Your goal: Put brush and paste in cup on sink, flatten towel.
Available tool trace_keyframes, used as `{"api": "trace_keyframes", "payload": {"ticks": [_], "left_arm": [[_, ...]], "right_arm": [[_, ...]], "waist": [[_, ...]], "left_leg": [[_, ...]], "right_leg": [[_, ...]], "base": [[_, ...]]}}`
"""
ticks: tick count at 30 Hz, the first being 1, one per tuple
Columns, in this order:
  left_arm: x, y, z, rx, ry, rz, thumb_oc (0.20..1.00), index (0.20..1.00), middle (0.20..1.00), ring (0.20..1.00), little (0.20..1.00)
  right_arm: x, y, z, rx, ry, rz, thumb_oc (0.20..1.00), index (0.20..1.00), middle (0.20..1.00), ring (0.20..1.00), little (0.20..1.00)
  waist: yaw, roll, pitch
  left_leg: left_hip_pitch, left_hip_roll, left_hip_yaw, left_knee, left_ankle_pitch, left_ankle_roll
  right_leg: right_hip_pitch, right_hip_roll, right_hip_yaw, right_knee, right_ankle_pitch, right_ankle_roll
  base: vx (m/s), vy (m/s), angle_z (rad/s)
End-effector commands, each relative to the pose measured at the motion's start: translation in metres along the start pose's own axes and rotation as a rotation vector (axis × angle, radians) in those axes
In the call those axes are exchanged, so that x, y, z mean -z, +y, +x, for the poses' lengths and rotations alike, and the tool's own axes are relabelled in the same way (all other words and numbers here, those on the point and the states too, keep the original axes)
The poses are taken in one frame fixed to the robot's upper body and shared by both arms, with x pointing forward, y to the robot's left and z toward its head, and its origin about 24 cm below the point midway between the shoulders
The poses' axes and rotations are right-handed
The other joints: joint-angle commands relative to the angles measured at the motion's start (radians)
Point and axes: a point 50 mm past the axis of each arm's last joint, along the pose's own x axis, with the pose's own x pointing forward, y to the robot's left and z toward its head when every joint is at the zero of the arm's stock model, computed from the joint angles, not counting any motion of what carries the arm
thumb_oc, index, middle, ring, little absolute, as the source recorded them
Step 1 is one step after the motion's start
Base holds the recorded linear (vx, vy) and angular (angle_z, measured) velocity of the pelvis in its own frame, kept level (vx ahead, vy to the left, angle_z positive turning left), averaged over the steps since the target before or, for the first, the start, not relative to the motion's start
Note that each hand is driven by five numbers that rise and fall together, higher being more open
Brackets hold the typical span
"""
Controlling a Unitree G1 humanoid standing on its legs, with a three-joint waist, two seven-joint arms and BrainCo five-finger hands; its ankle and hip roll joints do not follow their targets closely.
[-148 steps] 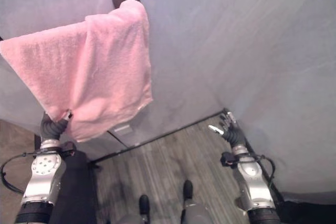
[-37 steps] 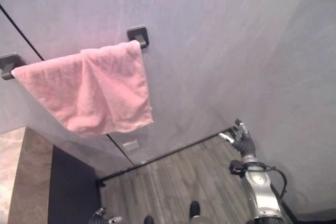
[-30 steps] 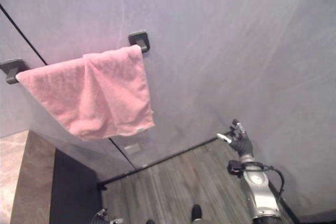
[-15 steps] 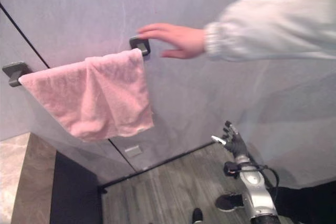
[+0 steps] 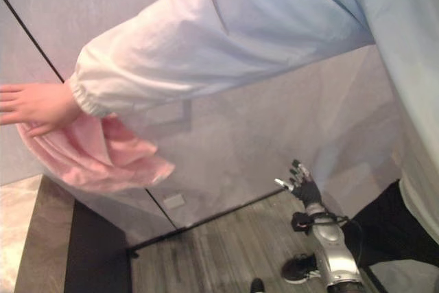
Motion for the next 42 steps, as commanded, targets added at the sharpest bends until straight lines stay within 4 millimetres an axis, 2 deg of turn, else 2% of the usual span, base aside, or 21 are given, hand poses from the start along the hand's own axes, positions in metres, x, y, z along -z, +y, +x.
{"api": "trace_keyframes", "payload": {"ticks": [1, 10, 17, 21, 26, 37, 42], "left_arm": [[0.009, 0.006, 0.000, -0.008, 0.061, 0.005, 1.000, 1.000, 1.000, 1.000, 1.000], [0.007, 0.005, 0.001, -0.008, 0.048, 0.013, 1.000, 1.000, 1.000, 1.000, 1.000], [0.009, 0.007, 0.000, -0.013, 0.056, 0.011, 1.000, 1.000, 1.000, 1.000, 1.000], [0.009, 0.009, 0.000, -0.020, 0.056, 0.007, 1.000, 1.000, 1.000, 1.000, 1.000], [0.014, 0.010, 0.000, -0.026, 0.079, -0.004, 1.000, 1.000, 1.000, 1.000, 1.000], [0.020, 0.015, -0.001, -0.054, 0.097, -0.043, 1.000, 1.000, 1.000, 1.000, 1.000], [0.018, 0.018, -0.001, -0.070, 0.088, -0.068, 1.000, 1.000, 1.000, 1.000, 1.000]], "right_arm": [[-0.029, 0.009, 0.009, -0.040, -0.137, 0.018, 1.000, 1.000, 1.000, 1.000, 1.000], [-0.029, 0.008, 0.008, -0.030, -0.137, 0.017, 1.000, 1.000, 1.000, 1.000, 1.000], [-0.037, 0.019, 0.015, -0.091, -0.156, 0.016, 1.000, 1.000, 1.000, 1.000, 1.000], [-0.059, 0.030, 0.025, -0.143, -0.226, 0.009, 1.000, 1.000, 1.000, 1.000, 1.000], [-0.084, 0.054, 0.035, -0.254, -0.300, -0.001, 1.000, 1.000, 1.000, 1.000, 1.000], [-0.139, 0.096, 0.064, -0.376, -0.408, 0.011, 1.000, 1.000, 1.000, 1.000, 1.000], [-0.167, 0.106, 0.075, -0.393, -0.449, -0.018, 1.000, 1.000, 1.000, 1.000, 1.000]], "waist": [[-0.002, -0.047, 0.017], [-0.001, -0.046, 0.017], [0.009, -0.046, 0.017], [0.021, -0.046, 0.020], [0.043, -0.047, 0.025], [0.091, -0.055, 0.046], [0.110, -0.062, 0.062]], "left_leg": [[-0.017, 0.034, 0.027, 0.130, -0.156, -0.027], [-0.017, 0.030, 0.025, 0.131, -0.157, -0.025], [-0.020, 0.027, 0.023, 0.127, -0.156, -0.023], [-0.031, 0.026, 0.017, 0.128, -0.150, -0.027], [-0.047, 0.026, 0.009, 0.127, -0.144, -0.029], [-0.103, 0.024, -0.008, 0.113, -0.116, -0.034], [-0.139, 0.026, -0.022, 0.108, -0.099, -0.038]], "right_leg": [[0.040, -0.100, -0.024, 0.093, -0.201, 0.093], [0.039, -0.103, -0.025, 0.092, -0.196, 0.095], [0.035, -0.108, -0.028, 0.097, -0.195, 0.097], [0.028, -0.107, -0.036, 0.096, -0.195, 0.096], [0.022, -0.108, -0.043, 0.089, -0.191, 0.096], [-0.023, -0.112, -0.058, 0.075, -0.172, 0.100], [-0.053, -0.115, -0.064, 0.072, -0.163, 0.102]], "base": [[0.00, 0.000, 0.00], [0.00, 0.000, 0.00], [0.00, 0.000, 0.00], [0.00, -0.003, 0.02], [0.02, -0.002, 0.09], [0.02, 0.010, 0.07], [-0.01, 0.004, 0.11]]}}
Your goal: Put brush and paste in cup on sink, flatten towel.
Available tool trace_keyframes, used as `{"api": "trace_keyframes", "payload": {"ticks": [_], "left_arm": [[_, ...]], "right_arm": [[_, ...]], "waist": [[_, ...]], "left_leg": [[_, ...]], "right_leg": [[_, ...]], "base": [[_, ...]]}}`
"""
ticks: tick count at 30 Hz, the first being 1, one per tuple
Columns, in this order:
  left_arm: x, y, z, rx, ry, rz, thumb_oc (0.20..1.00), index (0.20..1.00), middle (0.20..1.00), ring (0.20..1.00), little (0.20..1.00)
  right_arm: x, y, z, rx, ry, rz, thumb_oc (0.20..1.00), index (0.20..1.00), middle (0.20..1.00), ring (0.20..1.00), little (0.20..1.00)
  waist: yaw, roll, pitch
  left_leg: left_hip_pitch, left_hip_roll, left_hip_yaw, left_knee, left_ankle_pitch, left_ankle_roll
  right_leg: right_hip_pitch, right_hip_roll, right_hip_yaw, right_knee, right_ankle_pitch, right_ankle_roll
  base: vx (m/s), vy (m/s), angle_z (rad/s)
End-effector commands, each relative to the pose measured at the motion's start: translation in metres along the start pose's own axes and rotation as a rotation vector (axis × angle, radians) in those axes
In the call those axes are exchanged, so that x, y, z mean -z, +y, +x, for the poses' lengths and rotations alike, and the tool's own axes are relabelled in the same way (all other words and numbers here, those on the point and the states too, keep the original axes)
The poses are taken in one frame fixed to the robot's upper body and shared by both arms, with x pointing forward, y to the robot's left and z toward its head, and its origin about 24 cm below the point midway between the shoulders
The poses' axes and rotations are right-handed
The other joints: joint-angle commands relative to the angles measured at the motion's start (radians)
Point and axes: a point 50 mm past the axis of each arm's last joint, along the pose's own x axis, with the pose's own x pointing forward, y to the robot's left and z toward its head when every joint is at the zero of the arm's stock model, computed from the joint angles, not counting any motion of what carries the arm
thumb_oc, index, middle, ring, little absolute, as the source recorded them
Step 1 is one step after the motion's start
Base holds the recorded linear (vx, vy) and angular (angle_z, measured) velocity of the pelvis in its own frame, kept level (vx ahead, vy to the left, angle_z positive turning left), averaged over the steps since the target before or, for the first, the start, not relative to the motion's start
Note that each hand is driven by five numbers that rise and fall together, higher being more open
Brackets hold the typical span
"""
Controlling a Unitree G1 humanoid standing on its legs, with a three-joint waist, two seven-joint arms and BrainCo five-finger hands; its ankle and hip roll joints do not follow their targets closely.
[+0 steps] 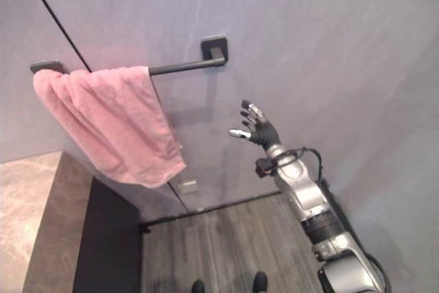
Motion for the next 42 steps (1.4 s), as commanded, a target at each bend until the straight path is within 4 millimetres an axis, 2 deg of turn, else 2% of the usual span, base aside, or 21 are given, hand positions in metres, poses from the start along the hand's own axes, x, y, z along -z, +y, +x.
{"api": "trace_keyframes", "payload": {"ticks": [1, 5, 8, 12, 17, 21, 25, 29, 34, 38, 42], "left_arm": [[-0.009, 0.021, 0.002, -0.070, -0.008, 0.019, 1.000, 1.000, 1.000, 1.000, 1.000], [-0.010, 0.023, 0.002, -0.078, -0.010, 0.018, 1.000, 1.000, 1.000, 1.000, 1.000], [-0.008, 0.023, 0.001, -0.080, -0.005, 0.025, 1.000, 1.000, 1.000, 1.000, 1.000], [-0.009, 0.023, 0.001, -0.082, -0.008, 0.028, 1.000, 1.000, 1.000, 1.000, 1.000], [-0.014, 0.020, 0.002, -0.079, -0.026, 0.037, 1.000, 1.000, 1.000, 1.000, 1.000], [-0.019, 0.018, 0.002, -0.076, -0.047, 0.043, 1.000, 1.000, 1.000, 1.000, 1.000], [-0.021, 0.016, 0.001, -0.071, -0.059, 0.047, 1.000, 1.000, 1.000, 1.000, 1.000], [-0.021, 0.015, 0.001, -0.065, -0.066, 0.045, 1.000, 1.000, 1.000, 1.000, 1.000], [-0.017, 0.022, 0.001, -0.066, -0.070, 0.058, 1.000, 1.000, 1.000, 1.000, 1.000], [-0.016, 0.025, 0.001, -0.068, -0.067, 0.068, 1.000, 1.000, 1.000, 1.000, 1.000], [-0.019, 0.025, 0.001, -0.064, -0.076, 0.088, 1.000, 1.000, 1.000, 1.000, 1.000]], "right_arm": [[-0.040, 0.001, 0.022, -0.006, -0.140, 0.033, 1.000, 1.000, 1.000, 1.000, 1.000], [-0.052, 0.007, 0.034, -0.030, -0.155, 0.013, 1.000, 1.000, 1.000, 1.000, 1.000], [-0.056, 0.021, 0.039, -0.081, -0.166, 0.016, 1.000, 1.000, 1.000, 1.000, 1.000], [-0.056, 0.032, 0.040, -0.122, -0.170, 0.034, 1.000, 1.000, 1.000, 1.000, 1.000], [-0.050, 0.066, 0.034, -0.251, -0.177, 0.083, 1.000, 1.000, 1.000, 1.000, 1.000], [-0.049, 0.076, 0.034, -0.288, -0.180, 0.071, 1.000, 1.000, 1.000, 1.000, 1.000], [-0.052, 0.074, 0.039, -0.271, -0.181, 0.059, 1.000, 1.000, 1.000, 1.000, 1.000], [-0.055, 0.062, 0.047, -0.214, -0.173, 0.044, 1.000, 1.000, 1.000, 1.000, 1.000], [-0.081, 0.016, 0.069, -0.023, -0.176, -0.034, 1.000, 1.000, 1.000, 1.000, 1.000], [-0.088, 0.007, 0.073, 0.012, -0.176, -0.054, 1.000, 1.000, 1.000, 1.000, 1.000], [-0.095, 0.012, 0.077, -0.001, -0.188, -0.065, 1.000, 1.000, 1.000, 1.000, 1.000]], "waist": [[0.018, -0.066, 0.047], [0.031, -0.070, 0.057], [0.042, -0.070, 0.063], [0.044, -0.069, 0.063], [0.043, -0.064, 0.057], [0.046, -0.061, 0.059], [0.053, -0.061, 0.061], [0.068, -0.061, 0.066], [0.110, -0.062, 0.082], [0.123, -0.061, 0.087], [0.137, -0.062, 0.093]], "left_leg": [[-0.040, 0.024, 0.028, 0.102, -0.111, -0.025], [-0.048, 0.023, 0.021, 0.094, -0.103, -0.028], [-0.044, 0.021, 0.013, 0.092, -0.106, -0.025], [-0.036, 0.020, 0.011, 0.090, -0.109, -0.023], [-0.013, 0.017, 0.013, 0.088, -0.121, -0.019], [-0.008, 0.016, 0.014, 0.088, -0.123, -0.020], [-0.011, 0.016, 0.011, 0.087, -0.121, -0.021], [-0.022, 0.015, 0.002, 0.088, -0.117, -0.022], [-0.066, 0.004, -0.031, 0.093, -0.102, -0.023], [-0.084, 0.000, -0.041, 0.097, -0.097, -0.023], [-0.103, -0.007, -0.054, 0.099, -0.093, -0.020]], "right_leg": [[0.014, -0.110, 0.004, 0.064, -0.151, 0.098], [0.009, -0.111, 0.003, 0.062, -0.150, 0.098], [0.018, -0.113, -0.001, 0.063, -0.153, 0.099], [0.024, -0.113, -0.001, 0.064, -0.155, 0.099], [0.043, -0.113, 0.001, 0.061, -0.160, 0.098], [0.050, -0.113, -0.003, 0.061, -0.164, 0.098], [0.050, -0.114, -0.009, 0.060, -0.162, 0.098], [0.045, -0.115, -0.016, 0.059, -0.159, 0.099], [0.023, -0.123, -0.041, 0.061, -0.149, 0.103], [0.015, -0.127, -0.047, 0.061, -0.145, 0.105], [0.003, -0.130, -0.049, 0.061, -0.142, 0.107]], "base": [[0.01, 0.003, 0.06], [0.01, 0.002, 0.03], [0.04, 0.004, 0.02], [0.01, 0.003, 0.00], [0.02, 0.005, 0.00], [0.01, 0.002, 0.00], [0.00, 0.000, 0.00], [-0.01, 0.003, 0.01], [-0.03, 0.010, 0.19], [-0.02, 0.013, 0.19], [-0.01, 0.016, 0.05]]}}
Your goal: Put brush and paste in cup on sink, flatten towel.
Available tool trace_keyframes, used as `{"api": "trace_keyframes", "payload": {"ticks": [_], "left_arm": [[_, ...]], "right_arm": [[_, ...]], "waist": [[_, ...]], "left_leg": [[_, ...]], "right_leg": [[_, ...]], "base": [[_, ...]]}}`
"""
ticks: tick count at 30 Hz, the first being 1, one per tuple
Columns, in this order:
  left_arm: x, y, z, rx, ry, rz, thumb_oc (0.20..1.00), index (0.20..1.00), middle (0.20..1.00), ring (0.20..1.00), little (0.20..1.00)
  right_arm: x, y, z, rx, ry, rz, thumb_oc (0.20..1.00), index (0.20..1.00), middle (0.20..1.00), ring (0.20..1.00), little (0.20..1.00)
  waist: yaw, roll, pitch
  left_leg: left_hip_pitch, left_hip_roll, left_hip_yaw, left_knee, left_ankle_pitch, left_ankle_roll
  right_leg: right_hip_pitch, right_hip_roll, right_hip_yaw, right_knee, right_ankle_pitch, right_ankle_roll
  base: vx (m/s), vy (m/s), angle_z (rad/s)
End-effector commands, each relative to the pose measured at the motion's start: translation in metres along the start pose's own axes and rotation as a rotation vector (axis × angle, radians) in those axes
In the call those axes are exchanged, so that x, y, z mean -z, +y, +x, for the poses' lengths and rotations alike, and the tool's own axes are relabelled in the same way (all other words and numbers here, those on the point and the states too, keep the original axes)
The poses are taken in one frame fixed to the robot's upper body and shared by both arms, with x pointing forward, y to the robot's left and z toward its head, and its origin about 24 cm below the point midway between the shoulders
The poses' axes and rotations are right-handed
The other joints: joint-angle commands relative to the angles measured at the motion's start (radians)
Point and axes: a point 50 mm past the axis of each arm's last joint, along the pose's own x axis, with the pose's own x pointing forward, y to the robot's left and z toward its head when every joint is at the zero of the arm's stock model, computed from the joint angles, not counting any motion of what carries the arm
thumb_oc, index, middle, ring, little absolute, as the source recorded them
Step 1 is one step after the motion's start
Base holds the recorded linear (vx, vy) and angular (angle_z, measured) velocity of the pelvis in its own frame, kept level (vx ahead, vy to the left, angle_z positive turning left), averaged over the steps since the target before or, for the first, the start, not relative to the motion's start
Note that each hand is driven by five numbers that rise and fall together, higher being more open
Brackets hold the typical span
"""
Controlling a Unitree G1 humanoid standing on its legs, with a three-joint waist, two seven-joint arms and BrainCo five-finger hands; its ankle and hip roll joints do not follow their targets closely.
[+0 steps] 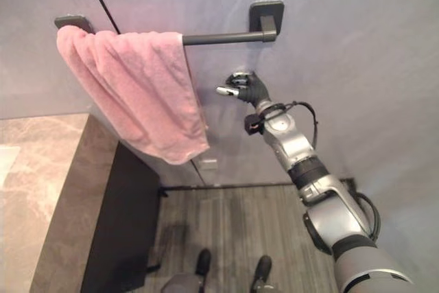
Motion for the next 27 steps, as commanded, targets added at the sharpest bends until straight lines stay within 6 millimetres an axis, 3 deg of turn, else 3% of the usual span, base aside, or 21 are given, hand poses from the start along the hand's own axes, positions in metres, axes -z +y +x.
{"api": "trace_keyframes", "payload": {"ticks": [1, 7, 13, 15, 27], "left_arm": [[-0.009, 0.030, 0.002, -0.062, -0.019, 0.070, 1.000, 1.000, 1.000, 1.000, 1.000], [-0.017, 0.028, 0.003, -0.055, -0.043, 0.066, 1.000, 1.000, 1.000, 1.000, 1.000], [-0.021, 0.024, 0.003, -0.060, -0.044, 0.061, 1.000, 1.000, 1.000, 1.000, 1.000], [-0.022, 0.024, 0.003, -0.062, -0.044, 0.061, 1.000, 1.000, 1.000, 1.000, 1.000], [-0.018, 0.024, 0.003, -0.072, -0.021, 0.067, 1.000, 1.000, 1.000, 1.000, 1.000]], "right_arm": [[-0.048, 0.014, 0.017, -0.024, -0.163, 0.007, 1.000, 1.000, 1.000, 1.000, 1.000], [-0.048, 0.027, 0.018, -0.058, -0.171, 0.031, 1.000, 1.000, 1.000, 1.000, 1.000], [-0.040, 0.073, 0.008, -0.209, -0.194, 0.129, 1.000, 1.000, 1.000, 1.000, 1.000], [-0.040, 0.079, 0.005, -0.234, -0.201, 0.141, 1.000, 1.000, 1.000, 1.000, 1.000], [-0.039, 0.071, -0.004, -0.225, -0.227, 0.147, 1.000, 1.000, 1.000, 1.000, 1.000]], "waist": [[0.020, -0.079, 0.015], [0.025, -0.080, 0.017], [0.017, -0.090, 0.018], [0.015, -0.093, 0.019], [0.008, -0.128, 0.018]], "left_leg": [[-0.036, -0.006, 0.026, 0.081, -0.106, -0.004], [-0.039, -0.010, 0.021, 0.081, -0.105, -0.001], [-0.025, -0.008, 0.022, 0.081, -0.111, 0.003], [-0.020, -0.007, 0.026, 0.082, -0.113, 0.003], [0.001, 0.007, 0.034, 0.084, -0.122, -0.002]], "right_leg": [[0.020, -0.129, 0.032, 0.060, -0.134, 0.110], [0.017, -0.131, 0.030, 0.063, -0.133, 0.110], [0.024, -0.128, 0.039, 0.069, -0.140, 0.105], [0.026, -0.127, 0.040, 0.070, -0.141, 0.105], [0.042, -0.121, 0.035, 0.073, -0.148, 0.102]], "base": [[-0.01, 0.023, 0.12], [0.00, 0.006, 0.01], [0.00, 0.006, 0.00], [0.00, 0.000, 0.00], [0.00, 0.000, 0.00]]}}
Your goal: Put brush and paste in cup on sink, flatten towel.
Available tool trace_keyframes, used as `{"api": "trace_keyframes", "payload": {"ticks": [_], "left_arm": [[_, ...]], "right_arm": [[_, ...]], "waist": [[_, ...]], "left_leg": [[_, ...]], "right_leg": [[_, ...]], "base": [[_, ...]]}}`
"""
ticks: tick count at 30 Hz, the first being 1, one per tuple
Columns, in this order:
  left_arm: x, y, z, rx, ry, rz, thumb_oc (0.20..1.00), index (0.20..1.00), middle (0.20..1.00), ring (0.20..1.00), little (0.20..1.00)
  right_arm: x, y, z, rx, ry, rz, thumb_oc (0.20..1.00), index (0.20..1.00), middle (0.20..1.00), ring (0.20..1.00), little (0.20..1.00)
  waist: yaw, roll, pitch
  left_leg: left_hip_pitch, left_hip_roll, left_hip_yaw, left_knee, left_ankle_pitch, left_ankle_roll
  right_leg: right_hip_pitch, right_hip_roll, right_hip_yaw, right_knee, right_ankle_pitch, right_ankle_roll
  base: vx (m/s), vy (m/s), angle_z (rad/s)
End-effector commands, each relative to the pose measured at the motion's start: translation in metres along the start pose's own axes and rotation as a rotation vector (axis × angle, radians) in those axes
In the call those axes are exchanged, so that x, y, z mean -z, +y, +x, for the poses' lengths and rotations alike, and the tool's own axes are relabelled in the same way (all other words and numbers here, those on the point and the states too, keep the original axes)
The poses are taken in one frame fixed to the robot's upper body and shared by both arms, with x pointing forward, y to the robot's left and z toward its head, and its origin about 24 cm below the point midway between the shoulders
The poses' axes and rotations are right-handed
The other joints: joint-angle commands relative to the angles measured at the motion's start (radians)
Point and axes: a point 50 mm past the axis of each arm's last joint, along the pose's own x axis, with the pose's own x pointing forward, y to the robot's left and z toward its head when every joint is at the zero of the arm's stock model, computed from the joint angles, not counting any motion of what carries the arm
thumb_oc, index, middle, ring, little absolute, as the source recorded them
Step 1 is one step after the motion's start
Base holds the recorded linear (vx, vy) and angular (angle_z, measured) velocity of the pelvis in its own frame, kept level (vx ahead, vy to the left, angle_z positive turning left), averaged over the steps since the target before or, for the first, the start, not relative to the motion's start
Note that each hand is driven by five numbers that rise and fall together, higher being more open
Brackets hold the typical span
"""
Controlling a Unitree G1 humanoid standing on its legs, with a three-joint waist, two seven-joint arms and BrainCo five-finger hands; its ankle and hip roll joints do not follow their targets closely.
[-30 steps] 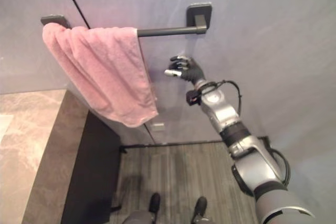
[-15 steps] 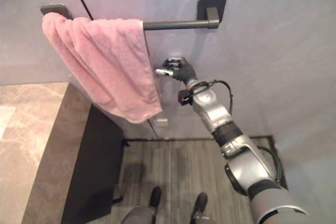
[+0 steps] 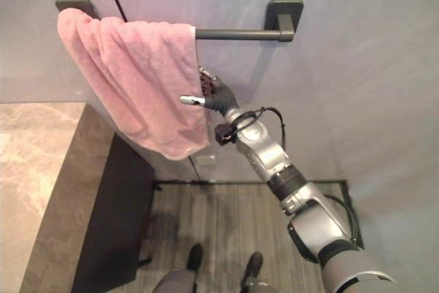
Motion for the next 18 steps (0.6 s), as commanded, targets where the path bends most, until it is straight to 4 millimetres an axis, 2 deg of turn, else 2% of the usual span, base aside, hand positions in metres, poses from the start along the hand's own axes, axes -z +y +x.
{"api": "trace_keyframes", "payload": {"ticks": [1, 13, 14, 16, 17, 18], "left_arm": [[0.009, 0.011, 0.001, -0.036, 0.055, 0.067, 1.000, 1.000, 1.000, 1.000, 1.000], [0.012, 0.013, 0.000, -0.043, 0.056, 0.056, 1.000, 1.000, 1.000, 1.000, 1.000], [0.012, 0.014, 0.000, -0.046, 0.056, 0.053, 1.000, 1.000, 1.000, 1.000, 1.000], [0.013, 0.014, 0.000, -0.046, 0.058, 0.054, 1.000, 1.000, 1.000, 1.000, 1.000], [0.013, 0.014, 0.000, -0.045, 0.058, 0.053, 1.000, 1.000, 1.000, 1.000, 1.000], [0.014, 0.014, 0.000, -0.046, 0.061, 0.052, 1.000, 1.000, 1.000, 1.000, 1.000]], "right_arm": [[-0.026, 0.008, 0.005, -0.019, -0.138, 0.040, 1.000, 1.000, 1.000, 1.000, 1.000], [-0.024, 0.009, 0.018, 0.025, -0.111, 0.081, 1.000, 1.000, 1.000, 1.000, 1.000], [-0.025, 0.008, 0.019, 0.028, -0.113, 0.075, 0.708, 0.708, 0.708, 0.708, 0.708], [-0.026, 0.009, 0.019, 0.029, -0.113, 0.070, 0.467, 0.467, 0.467, 0.467, 0.467], [-0.026, 0.008, 0.020, 0.033, -0.114, 0.068, 0.266, 0.266, 0.266, 0.266, 0.266], [-0.026, 0.008, 0.020, 0.036, -0.113, 0.067, 0.200, 0.200, 0.200, 0.200, 0.200]], "waist": [[0.005, -0.054, -0.019], [0.028, -0.047, -0.016], [0.032, -0.047, -0.017], [0.034, -0.047, -0.017], [0.035, -0.046, -0.017], [0.037, -0.045, -0.017]], "left_leg": [[-0.021, 0.010, 0.035, 0.085, -0.123, -0.003], [-0.028, 0.001, 0.026, 0.087, -0.120, -0.001], [-0.030, -0.001, 0.023, 0.088, -0.120, 0.000], [-0.032, -0.002, 0.022, 0.089, -0.120, 0.000], [-0.032, -0.003, 0.020, 0.089, -0.121, 0.000], [-0.032, -0.003, 0.019, 0.089, -0.121, 0.000]], "right_leg": [[0.022, -0.119, 0.035, 0.073, -0.148, 0.100], [0.021, -0.126, 0.024, 0.073, -0.144, 0.103], [0.022, -0.127, 0.023, 0.074, -0.144, 0.103], [0.023, -0.128, 0.020, 0.075, -0.145, 0.103], [0.023, -0.128, 0.020, 0.074, -0.145, 0.103], [0.024, -0.129, 0.017, 0.076, -0.145, 0.103]], "base": [[0.00, 0.000, 0.00], [0.00, 0.000, 0.00], [0.00, 0.000, 0.00], [0.00, 0.000, 0.00], [0.00, 0.000, 0.00], [0.00, 0.000, 0.00]]}}
